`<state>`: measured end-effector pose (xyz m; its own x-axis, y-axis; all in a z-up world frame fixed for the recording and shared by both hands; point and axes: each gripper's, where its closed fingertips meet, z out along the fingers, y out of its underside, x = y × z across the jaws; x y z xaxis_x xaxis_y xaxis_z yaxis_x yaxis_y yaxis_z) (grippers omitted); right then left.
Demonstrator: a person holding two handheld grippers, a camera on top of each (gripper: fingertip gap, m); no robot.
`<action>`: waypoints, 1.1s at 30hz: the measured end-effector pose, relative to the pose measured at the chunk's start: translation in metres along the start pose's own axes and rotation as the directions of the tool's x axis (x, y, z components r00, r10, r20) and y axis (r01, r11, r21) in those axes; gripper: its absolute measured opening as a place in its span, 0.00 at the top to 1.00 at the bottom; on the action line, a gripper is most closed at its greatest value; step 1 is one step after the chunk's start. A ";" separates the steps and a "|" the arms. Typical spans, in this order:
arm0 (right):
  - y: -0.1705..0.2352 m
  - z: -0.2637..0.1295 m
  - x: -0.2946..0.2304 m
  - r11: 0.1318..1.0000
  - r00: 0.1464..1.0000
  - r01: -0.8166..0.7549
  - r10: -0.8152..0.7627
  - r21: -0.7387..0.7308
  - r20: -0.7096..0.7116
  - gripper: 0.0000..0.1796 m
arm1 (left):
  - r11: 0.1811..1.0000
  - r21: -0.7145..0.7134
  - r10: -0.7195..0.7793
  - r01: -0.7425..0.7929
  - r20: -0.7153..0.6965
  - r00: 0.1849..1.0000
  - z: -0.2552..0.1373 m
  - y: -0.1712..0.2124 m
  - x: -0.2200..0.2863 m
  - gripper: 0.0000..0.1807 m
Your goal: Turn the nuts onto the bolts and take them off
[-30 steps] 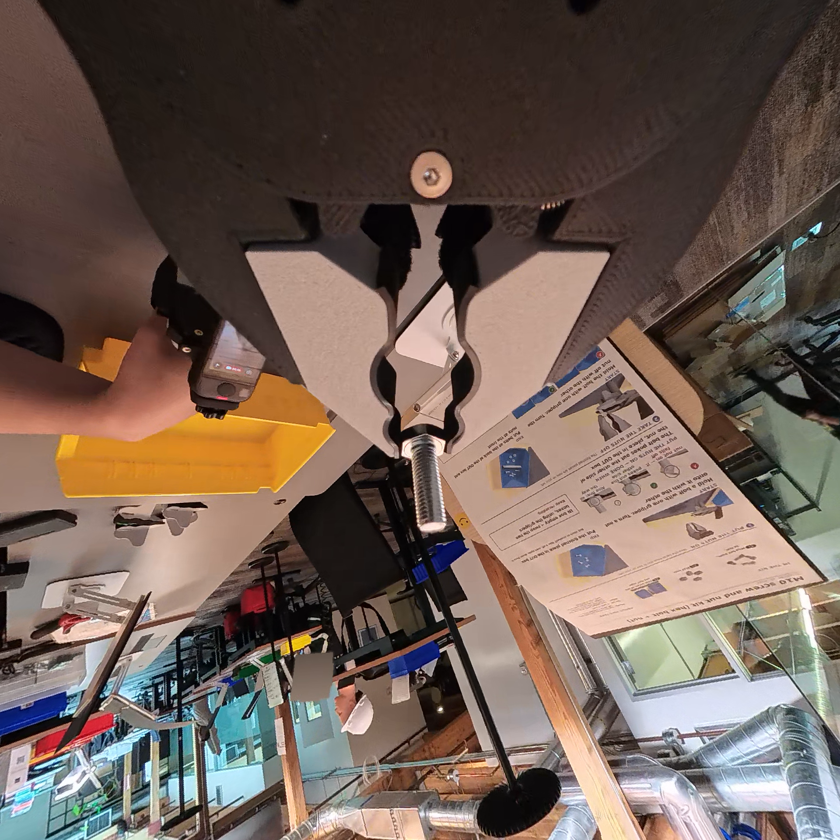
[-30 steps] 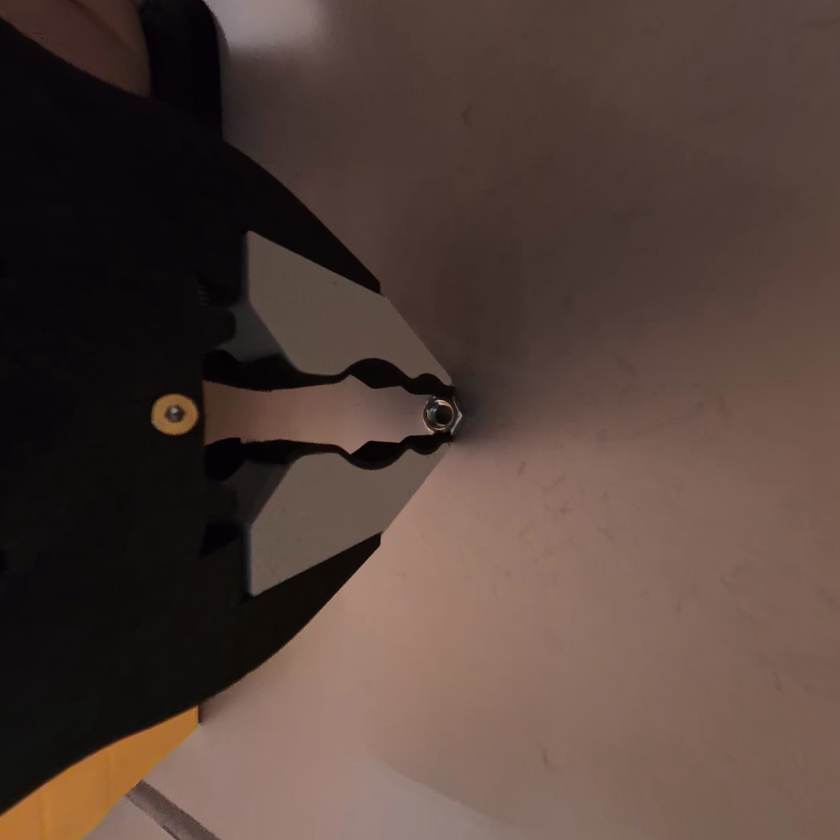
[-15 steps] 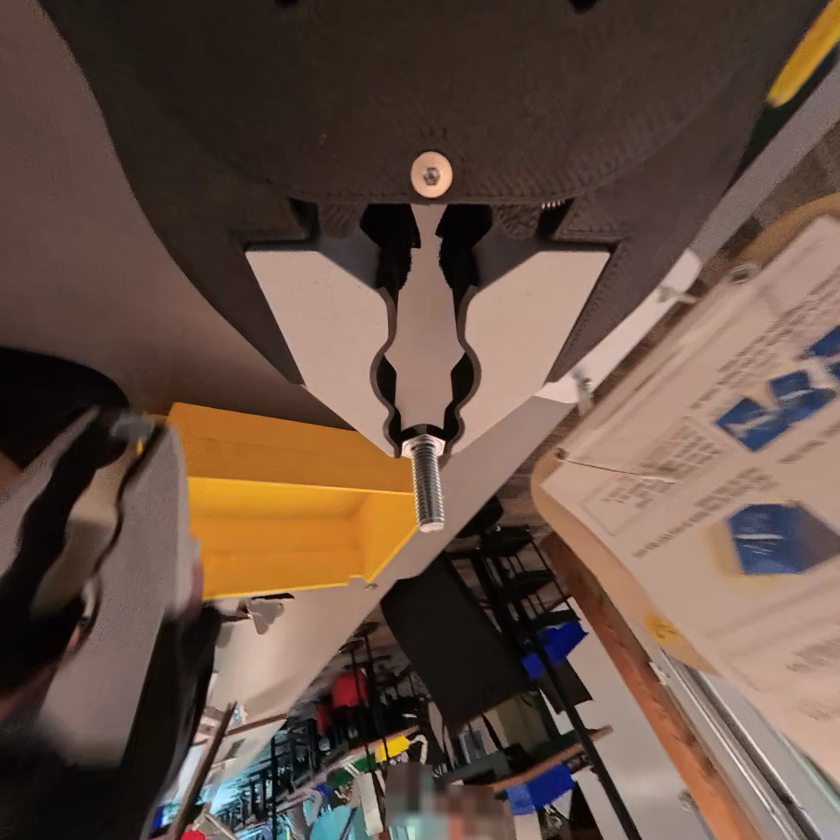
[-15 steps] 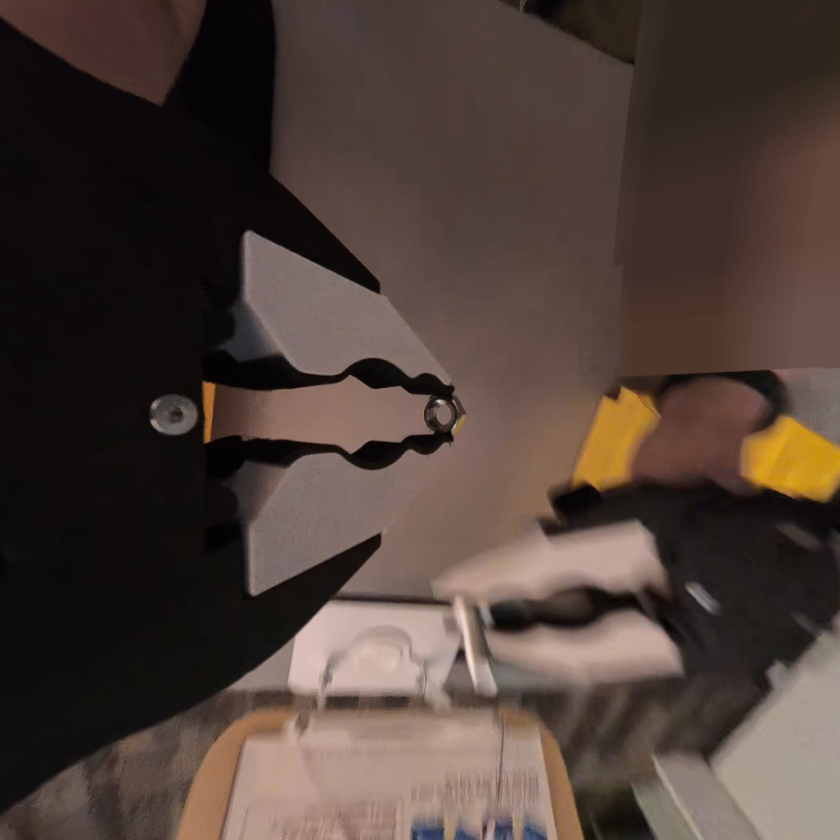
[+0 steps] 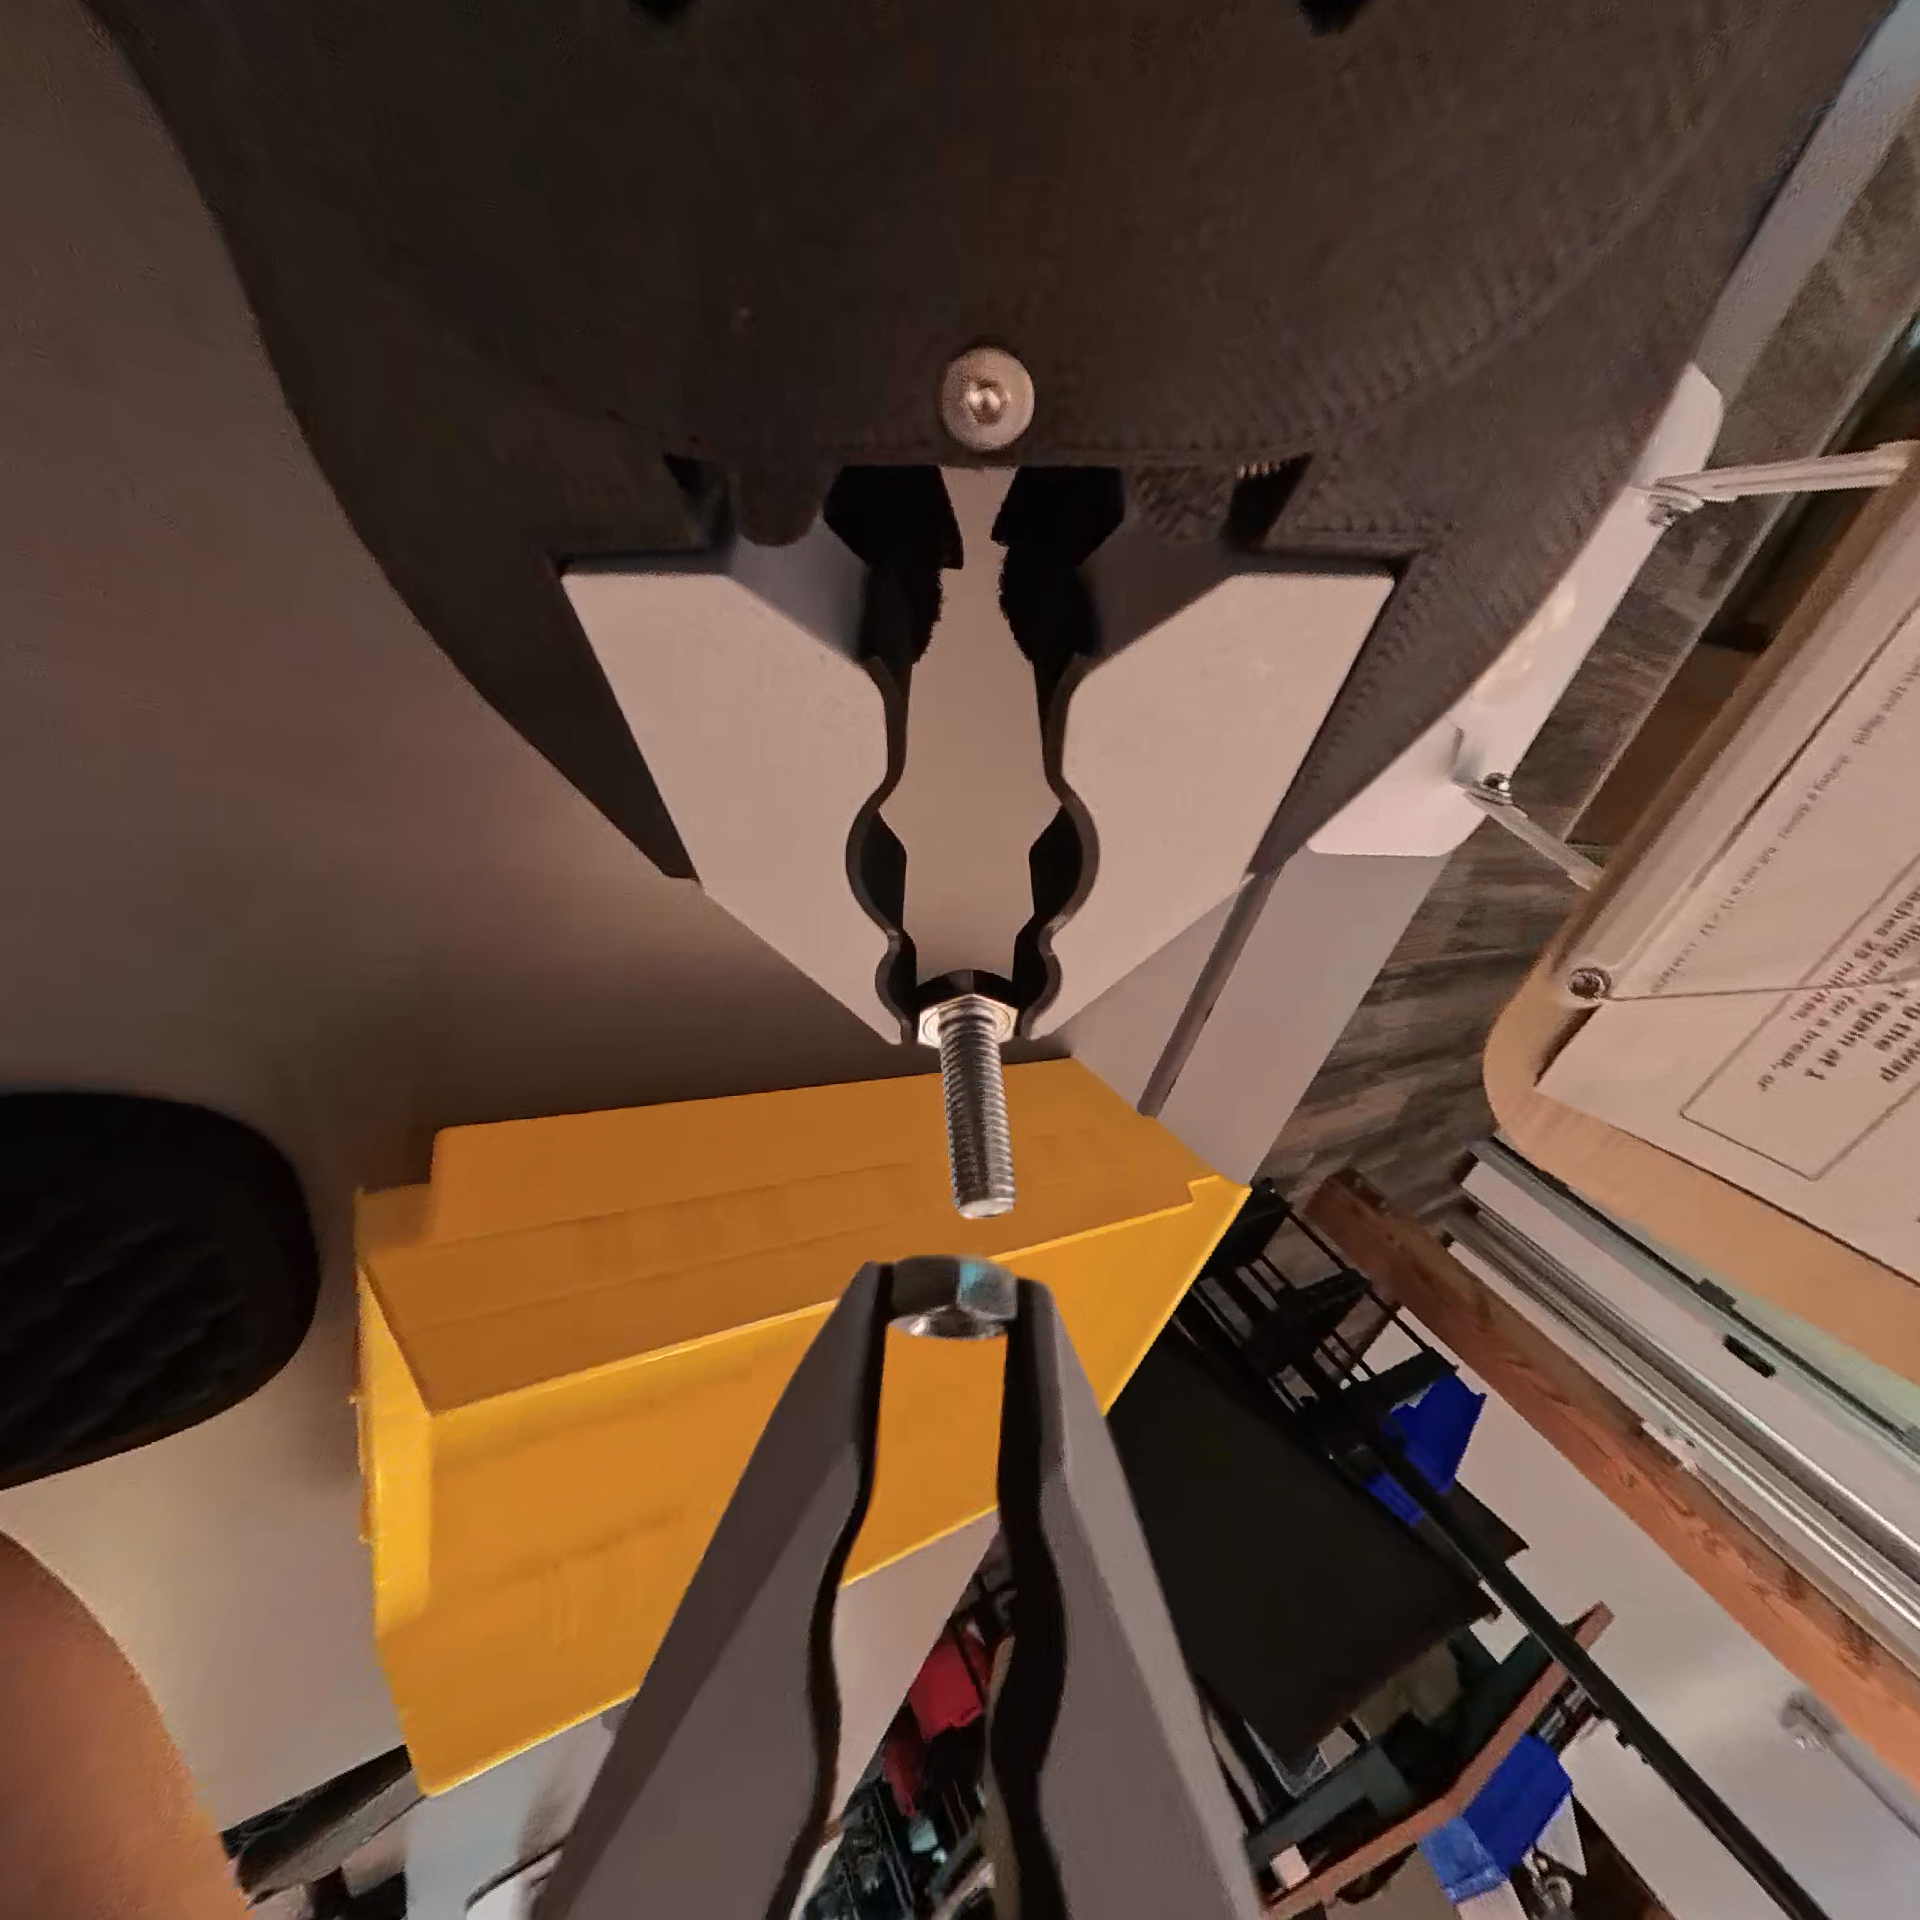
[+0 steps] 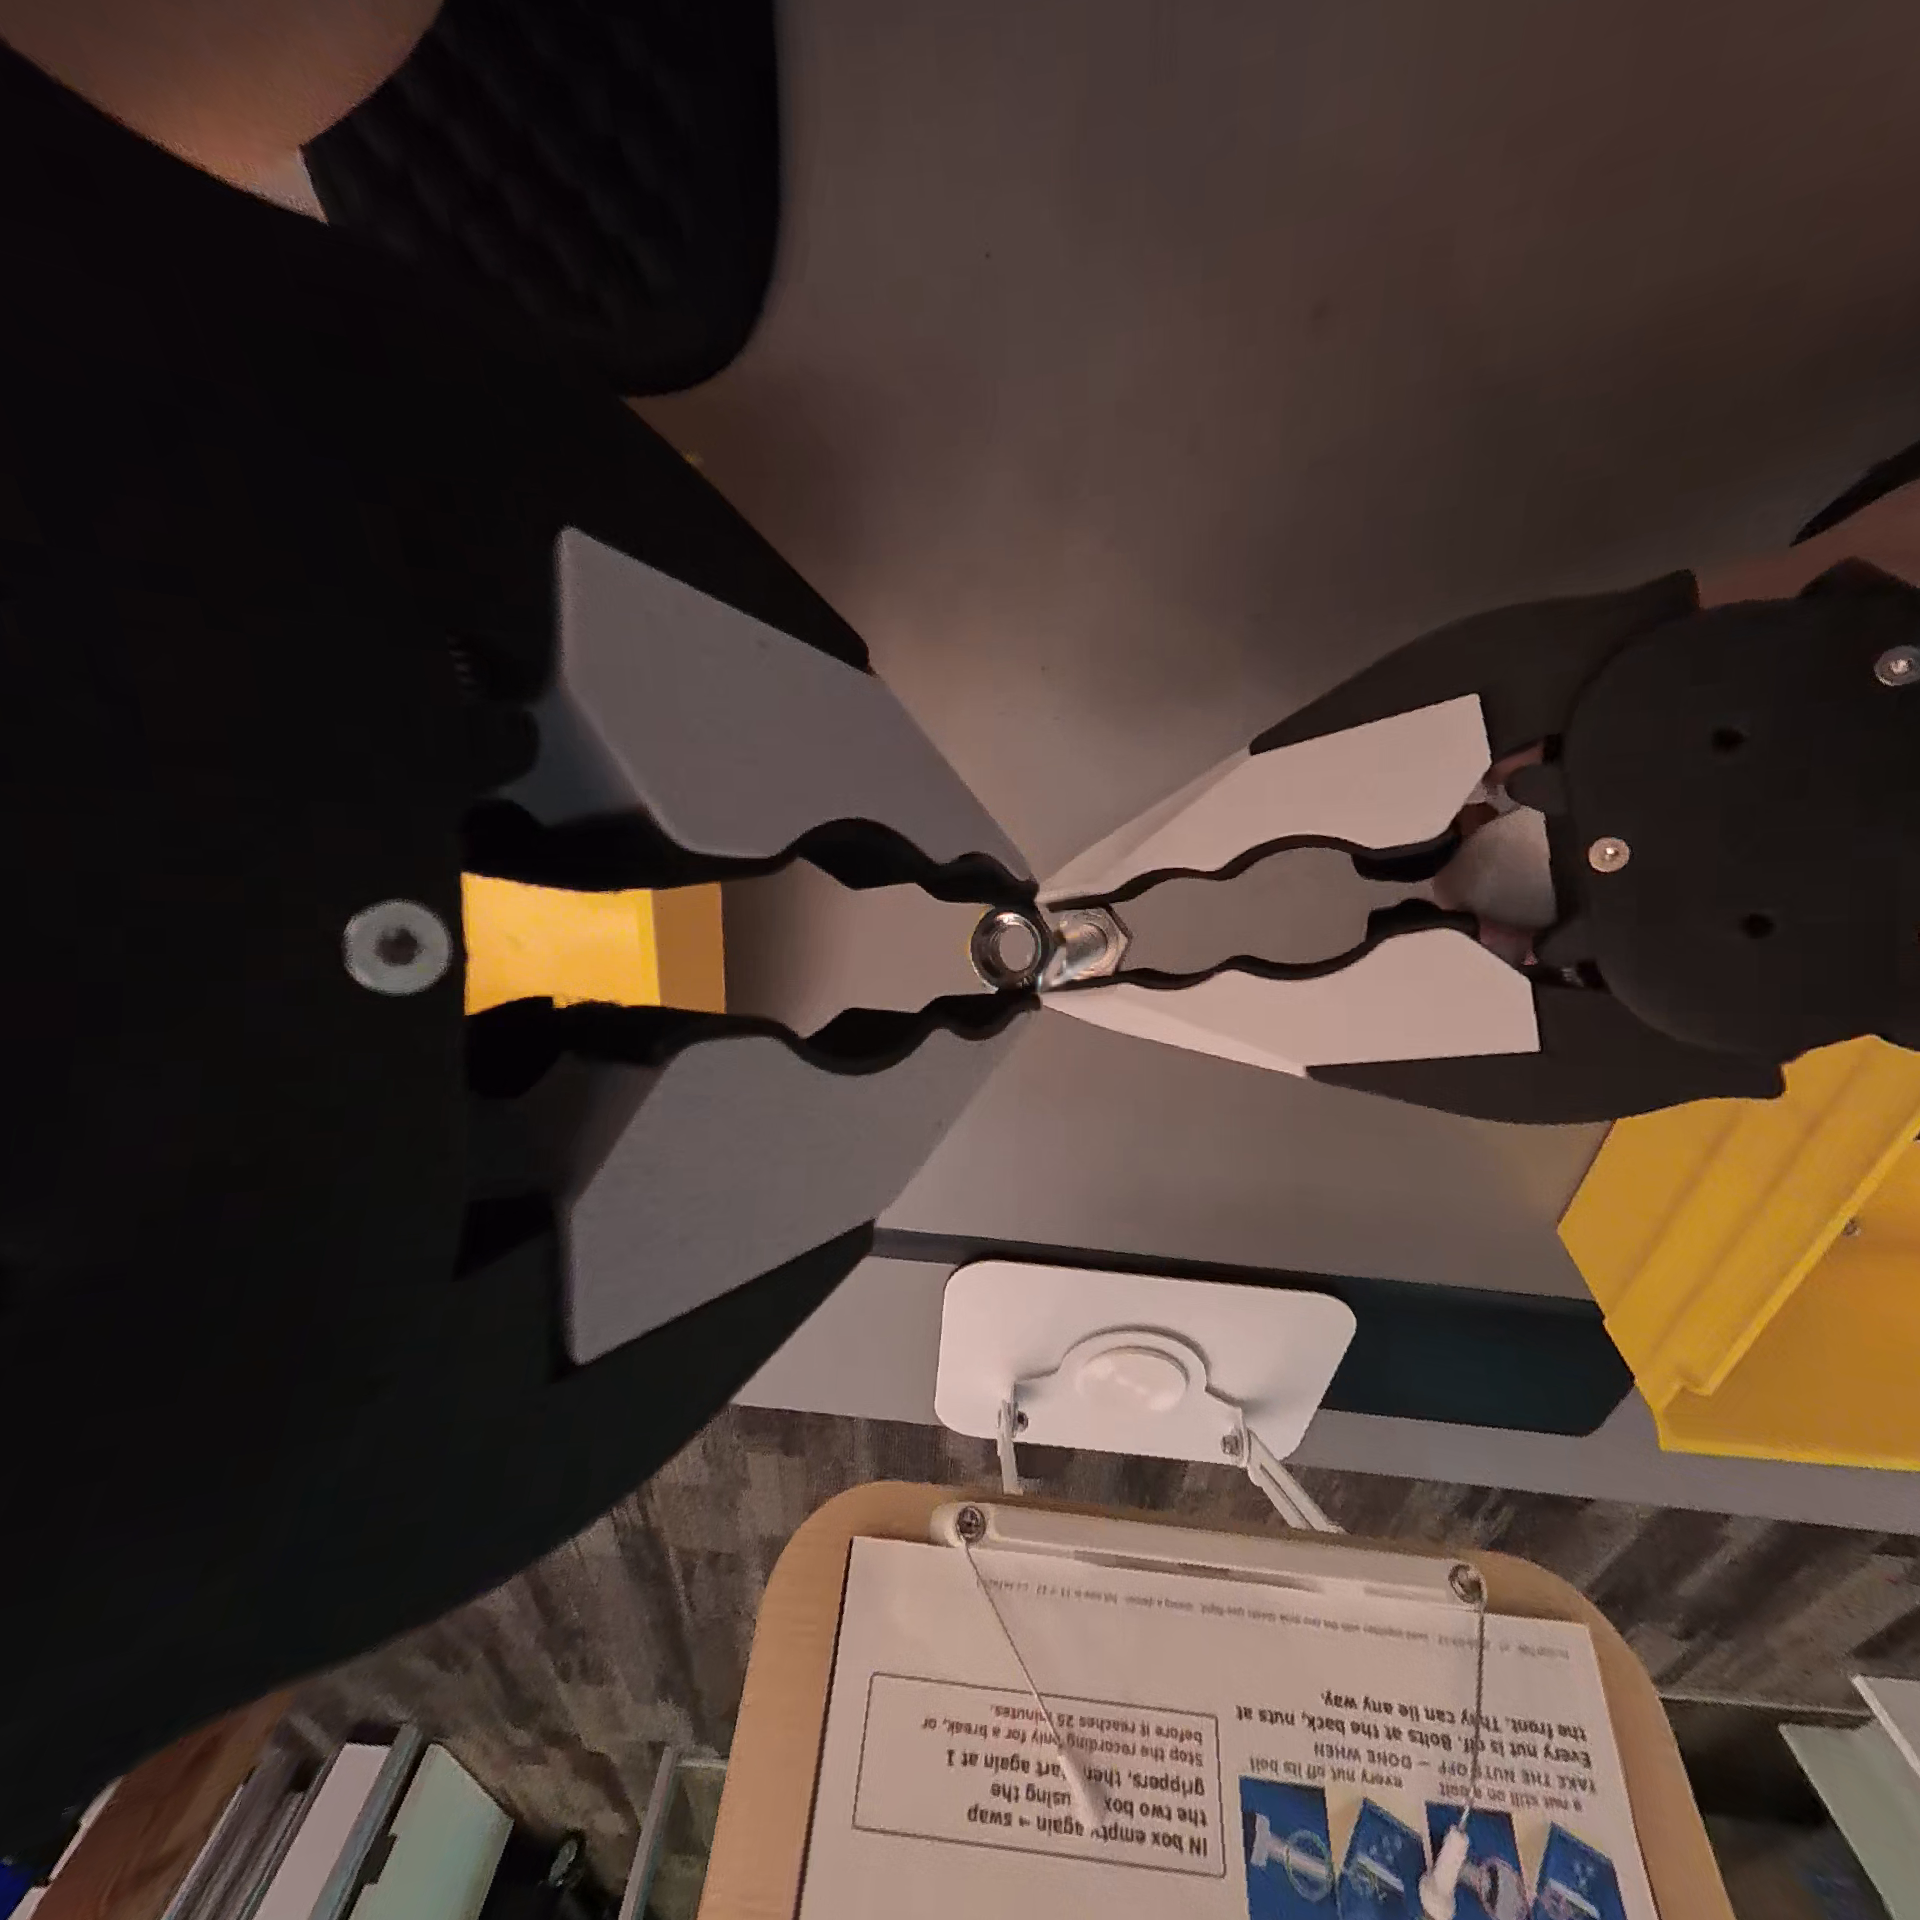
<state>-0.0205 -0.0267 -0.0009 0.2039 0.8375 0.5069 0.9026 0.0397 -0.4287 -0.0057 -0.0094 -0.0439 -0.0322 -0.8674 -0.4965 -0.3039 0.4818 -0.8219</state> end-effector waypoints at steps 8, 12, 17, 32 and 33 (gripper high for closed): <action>-0.003 0.002 -0.007 0.999 0.999 0.038 -0.038 -0.029 0.008 0.91 | 0.989 -0.007 0.150 -0.150 0.029 0.988 -0.004 -0.007 0.004 0.91; -0.001 0.002 -0.012 0.998 0.998 0.059 -0.058 -0.034 0.025 0.91 | 0.984 -0.009 0.179 -0.179 0.015 0.984 -0.005 -0.006 0.007 0.91; 0.002 0.005 -0.014 0.994 0.996 0.088 -0.087 -0.060 0.025 0.91 | 0.986 -0.034 0.165 -0.165 -0.021 0.986 -0.004 -0.003 0.011 0.91; -0.013 -0.006 -0.035 0.985 0.982 0.156 -0.162 0.068 0.093 0.91 | 1.000 0.026 0.010 -0.001 -0.331 0.944 -0.016 -0.014 0.042 0.91; -0.014 -0.008 -0.035 0.985 0.983 0.157 -0.164 0.077 0.088 0.91 | 0.999 0.030 -0.004 0.016 -0.347 0.938 -0.018 -0.015 0.043 0.91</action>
<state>-0.0372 -0.0604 -0.0068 0.0195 0.8644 0.5025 0.8915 0.2125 -0.4001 -0.0192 -0.0561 -0.0476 -0.3591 -0.8587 -0.3655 -0.2754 0.4717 -0.8376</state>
